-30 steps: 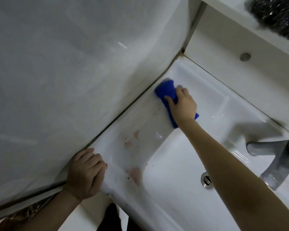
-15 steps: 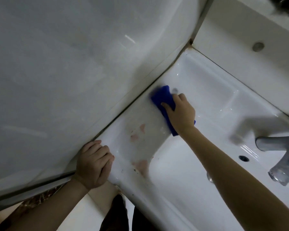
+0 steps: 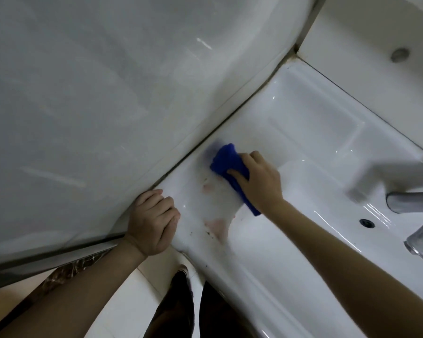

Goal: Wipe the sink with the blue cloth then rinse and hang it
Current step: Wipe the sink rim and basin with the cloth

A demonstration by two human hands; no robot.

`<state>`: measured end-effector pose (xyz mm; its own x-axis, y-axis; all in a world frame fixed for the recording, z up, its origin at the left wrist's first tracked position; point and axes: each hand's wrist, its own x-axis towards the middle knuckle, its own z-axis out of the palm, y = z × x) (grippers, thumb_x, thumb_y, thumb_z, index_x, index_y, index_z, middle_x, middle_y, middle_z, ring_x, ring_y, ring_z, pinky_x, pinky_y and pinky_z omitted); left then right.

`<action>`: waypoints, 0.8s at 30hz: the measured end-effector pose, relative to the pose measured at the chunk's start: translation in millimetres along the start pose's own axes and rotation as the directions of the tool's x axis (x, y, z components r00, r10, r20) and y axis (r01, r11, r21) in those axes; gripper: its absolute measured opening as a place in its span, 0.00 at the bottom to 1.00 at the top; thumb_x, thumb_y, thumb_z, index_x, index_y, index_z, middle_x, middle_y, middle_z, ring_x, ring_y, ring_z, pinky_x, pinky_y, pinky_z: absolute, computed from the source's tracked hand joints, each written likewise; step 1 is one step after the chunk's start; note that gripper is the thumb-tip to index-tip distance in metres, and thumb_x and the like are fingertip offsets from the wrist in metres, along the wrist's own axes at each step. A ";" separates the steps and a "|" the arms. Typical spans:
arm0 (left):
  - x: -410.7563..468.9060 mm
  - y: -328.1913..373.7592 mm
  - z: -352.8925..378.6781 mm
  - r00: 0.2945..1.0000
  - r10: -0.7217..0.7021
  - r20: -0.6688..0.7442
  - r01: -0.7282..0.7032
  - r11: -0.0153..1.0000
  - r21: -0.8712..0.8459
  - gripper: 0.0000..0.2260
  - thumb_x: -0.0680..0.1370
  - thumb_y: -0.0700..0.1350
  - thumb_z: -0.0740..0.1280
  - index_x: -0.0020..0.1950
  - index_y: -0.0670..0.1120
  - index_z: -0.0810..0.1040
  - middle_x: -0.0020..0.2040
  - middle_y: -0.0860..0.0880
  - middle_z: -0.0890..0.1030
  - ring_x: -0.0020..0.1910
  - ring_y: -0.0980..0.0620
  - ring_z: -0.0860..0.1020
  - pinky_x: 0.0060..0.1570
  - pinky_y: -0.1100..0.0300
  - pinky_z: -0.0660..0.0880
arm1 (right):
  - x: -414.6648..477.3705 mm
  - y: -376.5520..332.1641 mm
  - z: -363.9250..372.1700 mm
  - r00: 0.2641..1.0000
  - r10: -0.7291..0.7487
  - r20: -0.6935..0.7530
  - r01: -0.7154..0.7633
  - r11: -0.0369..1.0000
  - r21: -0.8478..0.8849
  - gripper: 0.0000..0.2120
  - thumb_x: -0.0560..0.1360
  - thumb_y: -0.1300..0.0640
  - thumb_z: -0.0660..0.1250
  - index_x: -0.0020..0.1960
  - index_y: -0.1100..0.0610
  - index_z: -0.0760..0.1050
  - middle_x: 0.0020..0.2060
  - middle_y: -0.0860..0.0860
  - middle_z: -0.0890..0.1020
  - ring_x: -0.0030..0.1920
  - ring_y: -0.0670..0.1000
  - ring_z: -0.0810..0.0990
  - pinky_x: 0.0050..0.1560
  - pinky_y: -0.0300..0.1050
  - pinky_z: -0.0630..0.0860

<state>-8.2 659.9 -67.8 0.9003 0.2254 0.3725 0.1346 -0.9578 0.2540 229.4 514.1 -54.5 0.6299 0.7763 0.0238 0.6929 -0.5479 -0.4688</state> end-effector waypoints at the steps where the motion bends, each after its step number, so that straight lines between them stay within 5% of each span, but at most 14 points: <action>1: 0.2 -0.1 -0.1 1.000 -0.001 -0.006 0.001 1.000 0.003 0.13 0.76 0.42 0.58 0.34 0.45 0.77 0.35 0.48 0.77 0.33 0.44 0.73 0.57 0.51 0.71 | 5.4 10.0 -4.9 1.000 0.027 0.001 -0.027 0.999 -0.019 0.16 0.78 0.45 0.65 0.59 0.55 0.76 0.48 0.52 0.78 0.41 0.54 0.78 0.41 0.48 0.75; 6: -0.5 -0.2 0.8 1.000 -0.001 -0.023 0.002 1.000 0.016 0.11 0.75 0.42 0.59 0.35 0.45 0.76 0.36 0.48 0.77 0.34 0.44 0.72 0.57 0.52 0.70 | 52.2 36.2 -17.8 0.857 0.469 -0.215 -0.470 0.881 0.048 0.16 0.78 0.45 0.61 0.55 0.57 0.71 0.50 0.53 0.75 0.42 0.56 0.78 0.39 0.50 0.75; 10: 1.1 0.6 -0.1 1.000 -0.005 -0.020 0.006 1.000 0.010 0.11 0.76 0.43 0.59 0.35 0.45 0.76 0.36 0.48 0.77 0.35 0.44 0.73 0.58 0.51 0.71 | 15.3 -29.0 18.1 0.937 0.306 -0.169 -0.295 0.951 0.087 0.15 0.78 0.47 0.65 0.55 0.59 0.74 0.47 0.53 0.76 0.38 0.52 0.73 0.36 0.45 0.67; 14: 1.5 2.3 -1.0 1.000 -0.012 -0.024 0.012 1.000 0.001 0.13 0.76 0.44 0.57 0.35 0.44 0.77 0.36 0.47 0.77 0.35 0.45 0.72 0.58 0.51 0.71 | -32.1 -44.2 26.0 0.999 -0.035 -0.015 0.035 0.999 0.029 0.16 0.78 0.45 0.63 0.58 0.56 0.75 0.48 0.53 0.78 0.41 0.54 0.77 0.38 0.48 0.75; 17: 1.7 1.4 -0.5 1.000 -0.012 -0.024 0.012 1.000 -0.001 0.13 0.76 0.44 0.57 0.35 0.45 0.77 0.36 0.47 0.76 0.35 0.44 0.72 0.58 0.51 0.71 | -2.7 -15.6 13.8 0.989 0.138 -0.060 -0.138 0.990 0.001 0.17 0.78 0.44 0.64 0.57 0.56 0.75 0.49 0.55 0.78 0.43 0.59 0.78 0.40 0.50 0.74; 20: 1.0 1.5 -1.4 0.999 -0.027 -0.026 0.026 1.000 -0.007 0.15 0.77 0.44 0.56 0.34 0.44 0.76 0.35 0.47 0.76 0.35 0.44 0.72 0.58 0.51 0.71 | 37.7 -3.7 7.0 0.858 0.478 -0.188 -0.475 0.878 0.062 0.18 0.79 0.45 0.61 0.59 0.58 0.71 0.52 0.56 0.76 0.45 0.60 0.78 0.40 0.48 0.70; 22: 0.4 2.7 -3.2 0.999 -0.039 -0.018 0.039 0.999 -0.014 0.15 0.77 0.44 0.56 0.34 0.44 0.76 0.35 0.47 0.76 0.35 0.44 0.72 0.59 0.52 0.71 | 37.4 -23.3 16.7 0.833 0.511 -0.210 -0.500 0.859 0.108 0.18 0.79 0.46 0.61 0.62 0.58 0.71 0.53 0.55 0.75 0.44 0.58 0.78 0.40 0.46 0.68; 24: 1.3 4.1 -6.7 0.999 -0.048 0.015 0.049 0.998 -0.037 0.14 0.77 0.44 0.57 0.35 0.44 0.76 0.36 0.47 0.76 0.36 0.45 0.72 0.61 0.52 0.70 | 9.0 -51.7 30.9 0.897 0.410 -0.165 -0.396 0.911 0.115 0.17 0.79 0.46 0.62 0.60 0.58 0.72 0.52 0.54 0.76 0.41 0.55 0.76 0.39 0.46 0.68</action>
<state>-9.3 657.5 -60.3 0.8988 0.2686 0.3464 0.1630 -0.9384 0.3047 188.4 559.0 -57.3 0.9072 0.4200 -0.0256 0.3416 -0.7705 -0.5382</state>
